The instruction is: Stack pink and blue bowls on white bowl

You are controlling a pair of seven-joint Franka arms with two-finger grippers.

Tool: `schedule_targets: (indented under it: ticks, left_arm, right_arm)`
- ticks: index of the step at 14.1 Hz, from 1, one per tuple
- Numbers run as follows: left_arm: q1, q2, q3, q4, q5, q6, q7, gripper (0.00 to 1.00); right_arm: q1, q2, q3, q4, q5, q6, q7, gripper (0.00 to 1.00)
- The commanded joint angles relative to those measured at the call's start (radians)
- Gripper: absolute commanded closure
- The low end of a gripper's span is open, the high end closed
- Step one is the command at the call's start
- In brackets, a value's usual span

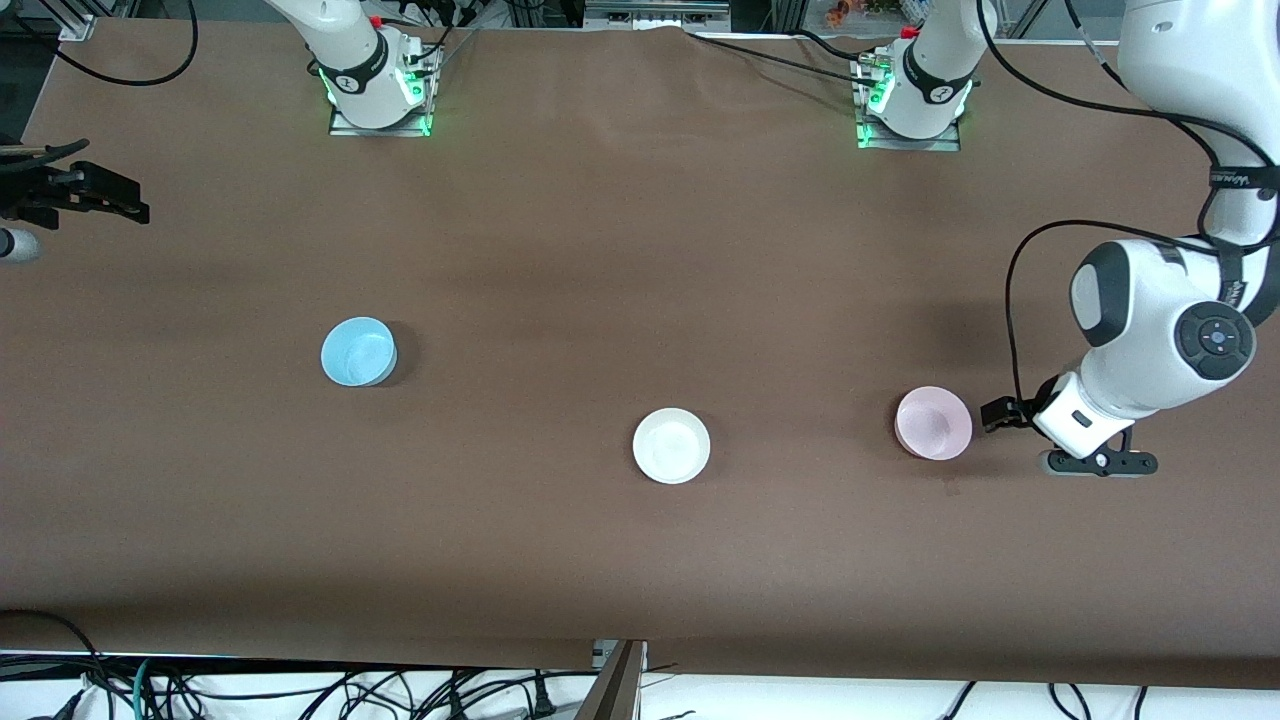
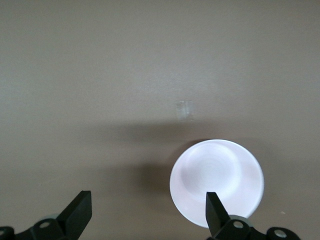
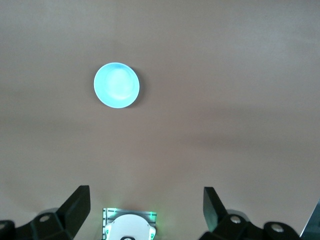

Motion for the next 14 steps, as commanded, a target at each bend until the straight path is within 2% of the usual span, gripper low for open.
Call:
schedule_targets:
  ticks: [1, 7, 10, 14]
  left_arm:
    - [0.015, -0.015, -0.004, -0.088, 0.021, 0.080, 0.010, 0.00]
    - [0.015, -0.015, -0.008, -0.209, 0.009, 0.227, 0.004, 0.00]
    - [0.017, 0.000, -0.010, -0.221, 0.007, 0.265, 0.004, 0.00]
    - [0.012, 0.017, -0.011, -0.224, 0.006, 0.287, -0.007, 0.05]
  right_arm:
    - [-0.005, 0.056, 0.002, 0.018, 0.021, 0.041, 0.003, 0.00]
    - [0.009, 0.237, 0.013, 0.010, 0.032, 0.185, -0.001, 0.00]
    - [0.016, 0.330, 0.014, 0.010, 0.091, 0.217, -0.003, 0.00]
    - [0.016, 0.414, 0.013, -0.003, 0.098, 0.297, -0.003, 0.00]
